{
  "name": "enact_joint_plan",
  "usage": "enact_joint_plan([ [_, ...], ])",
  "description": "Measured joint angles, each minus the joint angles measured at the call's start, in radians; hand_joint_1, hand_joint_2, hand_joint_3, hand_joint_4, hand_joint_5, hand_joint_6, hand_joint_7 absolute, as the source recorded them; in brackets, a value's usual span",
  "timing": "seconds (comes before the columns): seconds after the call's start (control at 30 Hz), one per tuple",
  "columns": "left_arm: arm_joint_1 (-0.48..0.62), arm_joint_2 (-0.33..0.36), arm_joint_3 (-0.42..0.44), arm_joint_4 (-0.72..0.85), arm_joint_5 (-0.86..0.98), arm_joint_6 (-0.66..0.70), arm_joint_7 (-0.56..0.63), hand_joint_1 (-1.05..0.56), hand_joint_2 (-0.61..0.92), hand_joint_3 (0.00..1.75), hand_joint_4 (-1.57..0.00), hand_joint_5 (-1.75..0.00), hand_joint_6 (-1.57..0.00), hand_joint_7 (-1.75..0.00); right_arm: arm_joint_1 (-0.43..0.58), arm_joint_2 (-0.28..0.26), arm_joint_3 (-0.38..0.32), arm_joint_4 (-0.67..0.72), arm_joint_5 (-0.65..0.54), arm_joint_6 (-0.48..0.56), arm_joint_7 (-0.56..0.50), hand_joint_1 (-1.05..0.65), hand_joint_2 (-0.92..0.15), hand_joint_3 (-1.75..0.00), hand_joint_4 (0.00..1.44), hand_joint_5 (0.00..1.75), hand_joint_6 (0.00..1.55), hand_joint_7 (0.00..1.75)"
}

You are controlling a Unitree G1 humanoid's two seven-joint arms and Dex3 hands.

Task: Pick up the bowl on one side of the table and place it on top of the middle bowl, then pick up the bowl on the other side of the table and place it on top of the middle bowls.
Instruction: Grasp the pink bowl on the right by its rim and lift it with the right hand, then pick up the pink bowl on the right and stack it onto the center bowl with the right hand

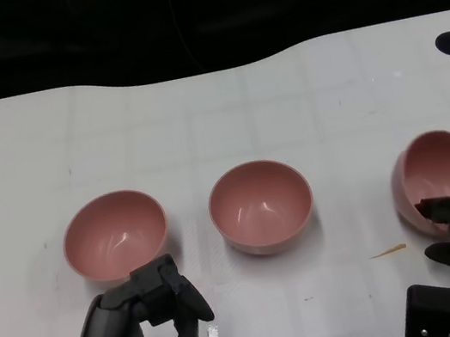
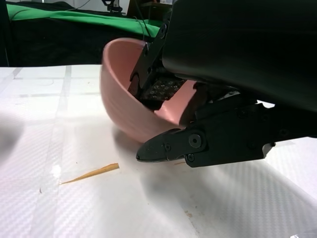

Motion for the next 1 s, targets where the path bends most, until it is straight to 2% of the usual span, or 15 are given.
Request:
enact_joint_plan([
  [0.03, 0.000, 0.000, 0.000, 0.000, 0.000, 0.000, 0.000, -0.14, 0.42, 1.37, -0.84, -1.75, -0.76, -1.51, 0.000, -0.002, 0.000, 0.001, 0.003, -0.006, -0.004, -0.30, -0.92, -0.07, 1.00, 0.64, 0.99, 0.04],
  [0.1, 0.001, 0.000, 0.000, -0.001, 0.000, 0.000, 0.000, -0.14, 0.42, 1.37, -0.84, -1.75, -0.75, -1.51, 0.000, -0.004, -0.001, 0.002, 0.011, -0.016, -0.019, -0.26, -0.92, -0.09, 0.87, 1.09, 1.04, 0.03],
  [0.23, 0.006, 0.000, 0.000, -0.005, 0.002, 0.000, 0.000, -0.14, 0.42, 1.36, -0.85, -1.75, -0.76, -1.52, -0.004, -0.006, -0.006, 0.002, 0.037, -0.040, -0.054, -0.21, -0.92, -0.12, 0.83, 1.24, 1.16, 0.07],
  [0.33, 0.008, 0.000, 0.000, -0.007, 0.004, 0.000, 0.000, -0.14, 0.42, 1.37, -0.85, -1.75, -0.76, -1.52, -0.005, -0.006, -0.009, 0.015, 0.057, -0.075, -0.108, -0.16, -0.90, -0.29, 0.87, 1.42, 1.28, 0.15],
  [0.37, 0.009, 0.000, 0.000, -0.007, 0.004, 0.000, 0.000, -0.14, 0.42, 1.36, -0.85, -1.75, -0.76, -1.52, -0.006, -0.006, -0.009, 0.019, 0.066, -0.086, -0.123, -0.15, -0.82, -0.48, 0.85, 1.55, 1.27, 0.28],
  [0.4, 0.009, 0.000, 0.000, -0.007, 0.004, 0.000, 0.000, -0.14, 0.42, 1.36, -0.85, -1.75, -0.76, -1.52, -0.006, -0.006, -0.009, 0.025, 0.071, -0.099, -0.138, -0.15, -0.72, -0.67, 0.86, 1.65, 1.14, 0.60],
  [0.43, 0.009, 0.000, 0.000, -0.007, 0.004, 0.000, 0.000, -0.14, 0.42, 1.36, -0.85, -1.75, -0.76, -1.52, -0.006, -0.006, -0.009, 0.033, 0.072, -0.111, -0.153, -0.14, -0.64, -0.82, 0.89, 1.71, 0.97, 1.06],
  [0.47, 0.009, 0.000, 0.001, -0.007, 0.004, 0.000, 0.000, -0.14, 0.42, 1.36, -0.85, -1.75, -0.76, -1.52, -0.005, -0.006, -0.009, 0.041, 0.074, -0.124, -0.172, -0.14, -0.61, -0.87, 0.90, 1.73, 0.90, 1.23],
  [0.53, 0.008, 0.000, 0.001, -0.007, 0.004, 0.000, 0.000, -0.14, 0.42, 1.36, -0.86, -1.75, -0.76, -1.53, -0.005, -0.006, -0.009, 0.052, 0.076, -0.152, -0.217, -0.14, -0.57, -0.95, 0.91, 1.74, 0.82, 1.47],
  [0.63, 0.008, 0.000, 0.001, -0.007, 0.004, 0.000, 0.000, -0.15, 0.44, 1.31, -0.87, -1.75, -0.77, -1.53, -0.005, -0.006, -0.009, 0.064, 0.076, -0.180, -0.262, -0.13, -0.51, -1.04, 0.93, 1.75, 0.77, 1.61],
  [0.77, 0.008, 0.001, 0.001, -0.007, 0.005, -0.001, 0.000, -0.16, 0.47, 1.25, -0.88, -1.75, -0.76, -1.54, -0.005, -0.006, -0.009, 0.070, 0.069, -0.200, -0.310, -0.14, -0.46, -1.14, 0.93, 1.75, 0.76, 1.61],
  [0.9, 0.008, 0.000, 0.001, -0.007, 0.006, -0.001, 0.000, -0.14, 0.41, 1.35, -0.88, -1.75, -0.77, -1.54, -0.005, -0.008, -0.005, 0.070, 0.063, -0.218, -0.349, -0.13, -0.41, -1.16, 0.94, 1.75, 0.78, 1.56],
  [1.0, 0.008, 0.000, 0.001, -0.007, 0.006, -0.001, 0.000, -0.14, 0.40, 1.36, -0.87, -1.75, -0.78, -1.54, -0.005, -0.011, -0.004, 0.070, 0.051, -0.226, -0.364, -0.14, -0.40, -1.17, 0.94, 1.75, 0.76, 1.62],
])
